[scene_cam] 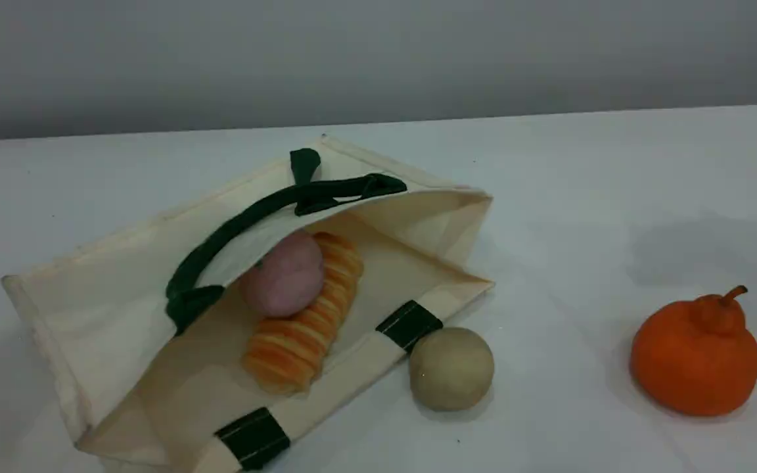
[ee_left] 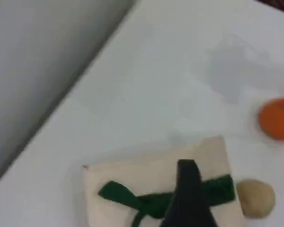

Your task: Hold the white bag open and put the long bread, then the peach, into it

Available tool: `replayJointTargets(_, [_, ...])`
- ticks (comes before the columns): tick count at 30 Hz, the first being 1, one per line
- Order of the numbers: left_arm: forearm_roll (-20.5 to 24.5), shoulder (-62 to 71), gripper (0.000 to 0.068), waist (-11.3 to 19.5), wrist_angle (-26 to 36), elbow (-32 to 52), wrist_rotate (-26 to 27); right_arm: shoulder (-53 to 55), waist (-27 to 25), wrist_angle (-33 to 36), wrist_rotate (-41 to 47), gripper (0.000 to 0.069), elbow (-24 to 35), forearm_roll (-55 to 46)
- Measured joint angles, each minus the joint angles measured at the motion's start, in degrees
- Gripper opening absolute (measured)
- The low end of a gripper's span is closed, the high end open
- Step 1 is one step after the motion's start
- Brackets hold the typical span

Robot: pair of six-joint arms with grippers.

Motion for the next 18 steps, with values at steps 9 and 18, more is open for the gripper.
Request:
replayJointTargets(9, [15.4,-8.9,0.0472,0.0,0.9,0.0,-16.3,-14.4,0.0,8.6,1.3,0.0592,0.0,-0.2])
replayJointTargets(18, [31.6,-16.4,0.0472,0.0,3.2,0.1,-35.7,-29.8,0.0,20.1,4.1,0.0592,0.0,2.2])
